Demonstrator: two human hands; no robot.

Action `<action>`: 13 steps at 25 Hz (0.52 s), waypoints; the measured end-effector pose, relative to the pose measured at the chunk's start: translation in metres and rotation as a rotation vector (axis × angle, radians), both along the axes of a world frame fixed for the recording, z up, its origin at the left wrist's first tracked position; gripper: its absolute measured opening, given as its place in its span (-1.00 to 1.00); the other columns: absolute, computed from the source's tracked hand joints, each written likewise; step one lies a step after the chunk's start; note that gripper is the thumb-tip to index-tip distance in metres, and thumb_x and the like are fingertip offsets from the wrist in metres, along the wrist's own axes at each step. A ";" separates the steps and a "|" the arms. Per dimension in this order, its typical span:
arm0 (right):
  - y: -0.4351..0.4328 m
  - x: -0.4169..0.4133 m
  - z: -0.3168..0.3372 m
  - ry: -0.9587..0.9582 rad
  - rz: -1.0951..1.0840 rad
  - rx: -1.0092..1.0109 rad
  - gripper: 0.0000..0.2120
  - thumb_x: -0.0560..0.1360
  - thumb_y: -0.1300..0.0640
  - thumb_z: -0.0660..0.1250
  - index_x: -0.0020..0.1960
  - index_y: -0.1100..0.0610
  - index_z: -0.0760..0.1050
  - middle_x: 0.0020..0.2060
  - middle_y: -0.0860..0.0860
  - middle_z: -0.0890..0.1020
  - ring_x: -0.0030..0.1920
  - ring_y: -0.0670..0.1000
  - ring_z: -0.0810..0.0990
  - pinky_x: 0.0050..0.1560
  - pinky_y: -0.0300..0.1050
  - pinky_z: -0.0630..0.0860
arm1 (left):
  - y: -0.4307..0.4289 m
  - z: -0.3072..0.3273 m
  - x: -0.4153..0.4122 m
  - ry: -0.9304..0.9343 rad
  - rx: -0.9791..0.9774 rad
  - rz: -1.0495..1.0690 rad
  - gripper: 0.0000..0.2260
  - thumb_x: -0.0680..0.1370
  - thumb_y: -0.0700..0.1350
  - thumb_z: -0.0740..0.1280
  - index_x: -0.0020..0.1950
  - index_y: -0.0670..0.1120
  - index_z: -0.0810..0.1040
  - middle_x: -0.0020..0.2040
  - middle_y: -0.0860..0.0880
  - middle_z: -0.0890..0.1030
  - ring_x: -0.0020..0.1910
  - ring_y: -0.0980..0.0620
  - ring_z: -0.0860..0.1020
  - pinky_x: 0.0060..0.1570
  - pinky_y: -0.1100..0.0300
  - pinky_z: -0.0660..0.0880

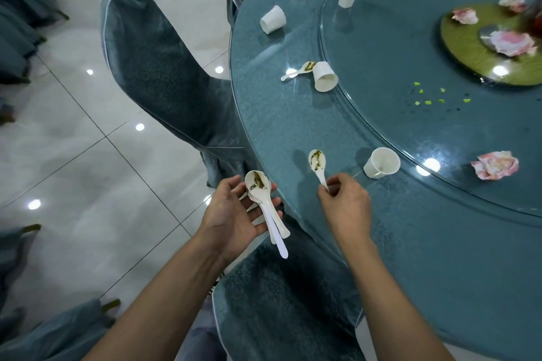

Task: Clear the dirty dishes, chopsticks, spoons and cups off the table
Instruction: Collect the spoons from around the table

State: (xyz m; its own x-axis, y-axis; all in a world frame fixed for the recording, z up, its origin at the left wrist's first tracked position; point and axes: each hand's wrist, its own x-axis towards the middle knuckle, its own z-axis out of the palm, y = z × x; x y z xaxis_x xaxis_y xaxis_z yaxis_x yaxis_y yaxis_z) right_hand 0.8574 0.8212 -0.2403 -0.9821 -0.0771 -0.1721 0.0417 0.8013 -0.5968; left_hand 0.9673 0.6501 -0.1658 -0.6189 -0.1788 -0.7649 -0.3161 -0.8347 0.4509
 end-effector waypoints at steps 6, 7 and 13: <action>-0.020 0.058 0.080 -0.054 0.058 -0.270 -0.92 0.45 0.02 0.49 -0.14 -0.06 0.59 -0.33 -0.16 0.62 -0.27 -0.17 0.60 -0.19 -0.17 0.56 | -0.007 0.004 0.004 0.023 -0.021 0.003 -0.60 0.65 0.03 0.15 0.31 -0.21 0.53 0.19 -0.26 0.66 0.09 -0.21 0.61 0.07 -0.12 0.57; -0.023 0.066 0.089 -0.070 0.080 -0.292 -0.92 0.45 0.02 0.49 -0.15 -0.07 0.59 -0.33 -0.15 0.62 -0.27 -0.17 0.60 -0.22 -0.21 0.53 | -0.008 0.005 0.005 0.030 -0.022 0.009 -0.62 0.64 0.03 0.17 0.28 -0.20 0.54 0.10 -0.24 0.68 0.06 -0.20 0.61 0.06 -0.12 0.56; -0.041 0.097 0.101 0.015 0.202 -0.239 -0.92 0.45 -0.03 0.47 -0.14 -0.07 0.59 -0.27 -0.20 0.58 -0.20 -0.17 0.57 0.03 0.07 0.56 | -0.014 0.010 0.014 0.044 -0.047 0.048 -0.70 0.60 0.03 0.24 0.17 -0.13 0.59 0.08 -0.18 0.59 0.05 -0.17 0.56 0.11 -0.14 0.52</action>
